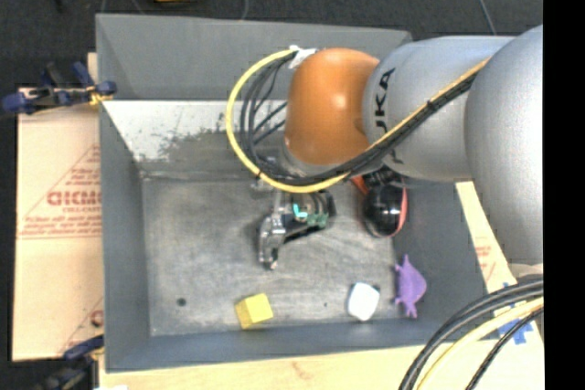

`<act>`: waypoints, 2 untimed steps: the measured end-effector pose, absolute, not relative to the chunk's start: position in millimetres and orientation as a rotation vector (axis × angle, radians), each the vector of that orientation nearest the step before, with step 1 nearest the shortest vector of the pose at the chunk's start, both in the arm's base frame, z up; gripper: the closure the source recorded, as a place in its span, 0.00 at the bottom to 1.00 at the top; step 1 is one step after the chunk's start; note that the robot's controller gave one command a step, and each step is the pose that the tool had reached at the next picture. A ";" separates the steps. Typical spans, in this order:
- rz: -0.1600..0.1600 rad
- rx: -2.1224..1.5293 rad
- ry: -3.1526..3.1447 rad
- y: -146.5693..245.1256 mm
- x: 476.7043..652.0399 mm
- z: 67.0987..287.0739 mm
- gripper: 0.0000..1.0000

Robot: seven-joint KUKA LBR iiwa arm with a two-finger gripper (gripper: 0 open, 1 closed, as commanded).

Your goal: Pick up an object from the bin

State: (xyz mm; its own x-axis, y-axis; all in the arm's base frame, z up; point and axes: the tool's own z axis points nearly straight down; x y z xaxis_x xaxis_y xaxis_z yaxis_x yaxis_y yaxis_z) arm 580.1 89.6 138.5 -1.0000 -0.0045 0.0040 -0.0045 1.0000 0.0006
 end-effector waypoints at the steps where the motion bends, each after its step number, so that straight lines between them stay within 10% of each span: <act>1: -0.002 0.004 -3.145 89.2 582.1 142.6 0.00; 2: -0.005 0.179 -3.148 61.8 585.2 115.1 0.00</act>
Offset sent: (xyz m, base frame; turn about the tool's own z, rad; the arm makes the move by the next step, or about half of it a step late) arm 0.0039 -0.0753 -0.0685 -0.2262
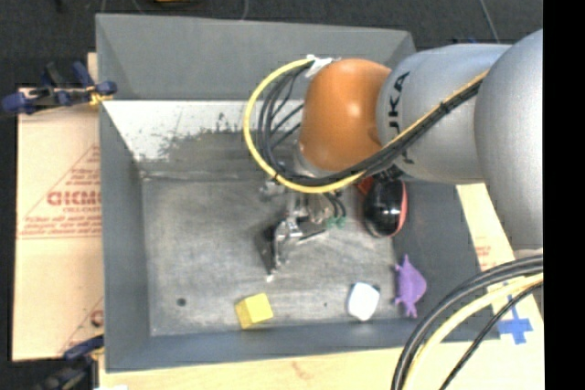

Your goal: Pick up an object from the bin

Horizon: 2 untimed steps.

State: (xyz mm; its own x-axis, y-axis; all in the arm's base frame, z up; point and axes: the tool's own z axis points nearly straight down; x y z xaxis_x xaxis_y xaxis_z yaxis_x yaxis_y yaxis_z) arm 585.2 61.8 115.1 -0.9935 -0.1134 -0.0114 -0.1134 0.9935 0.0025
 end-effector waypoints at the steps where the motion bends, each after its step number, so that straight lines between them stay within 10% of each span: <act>1: -0.001 -0.281 3.130 23.3 584.5 111.7 0.00; 2: -0.002 -0.422 3.107 21.8 607.9 124.9 0.00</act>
Offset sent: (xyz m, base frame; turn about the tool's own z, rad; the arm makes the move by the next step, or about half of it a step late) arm 0.0214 -0.0393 0.0087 -0.1572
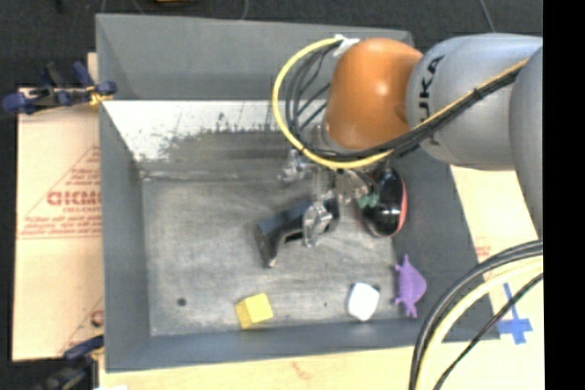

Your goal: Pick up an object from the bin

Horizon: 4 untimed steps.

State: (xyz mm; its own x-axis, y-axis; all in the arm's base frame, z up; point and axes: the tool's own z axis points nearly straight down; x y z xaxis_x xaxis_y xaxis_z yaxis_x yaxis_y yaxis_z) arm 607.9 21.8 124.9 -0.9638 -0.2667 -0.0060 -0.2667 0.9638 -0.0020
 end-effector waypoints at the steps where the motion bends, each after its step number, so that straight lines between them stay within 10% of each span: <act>1: 0.001 -0.400 3.110 24.8 600.7 71.3 0.00; 2: 0.005 -0.655 3.076 21.4 615.9 73.6 1.00; 4: 0.005 -0.654 3.075 21.4 615.6 75.2 1.00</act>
Offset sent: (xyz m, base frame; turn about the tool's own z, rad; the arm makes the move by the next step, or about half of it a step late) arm 0.0071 -0.0012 -0.0549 -0.1523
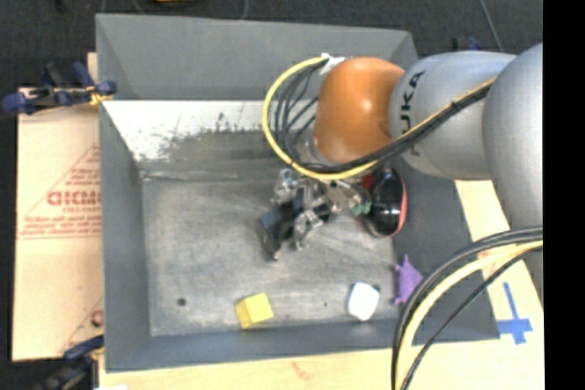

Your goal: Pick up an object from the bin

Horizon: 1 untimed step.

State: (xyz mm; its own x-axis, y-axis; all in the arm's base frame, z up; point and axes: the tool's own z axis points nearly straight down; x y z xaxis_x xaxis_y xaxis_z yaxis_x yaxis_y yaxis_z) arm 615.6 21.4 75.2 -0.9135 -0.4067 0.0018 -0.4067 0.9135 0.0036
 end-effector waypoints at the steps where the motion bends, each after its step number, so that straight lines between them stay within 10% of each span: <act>1: -0.004 0.652 -3.070 21.0 613.8 83.7 1.00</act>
Offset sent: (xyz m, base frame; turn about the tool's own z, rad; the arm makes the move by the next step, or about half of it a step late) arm 0.0000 0.0000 0.0732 0.0000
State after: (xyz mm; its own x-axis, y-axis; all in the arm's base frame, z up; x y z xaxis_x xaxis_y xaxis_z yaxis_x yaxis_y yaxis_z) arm 613.8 21.0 83.7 -0.9137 -0.4064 0.0024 -0.4064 0.9137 0.0031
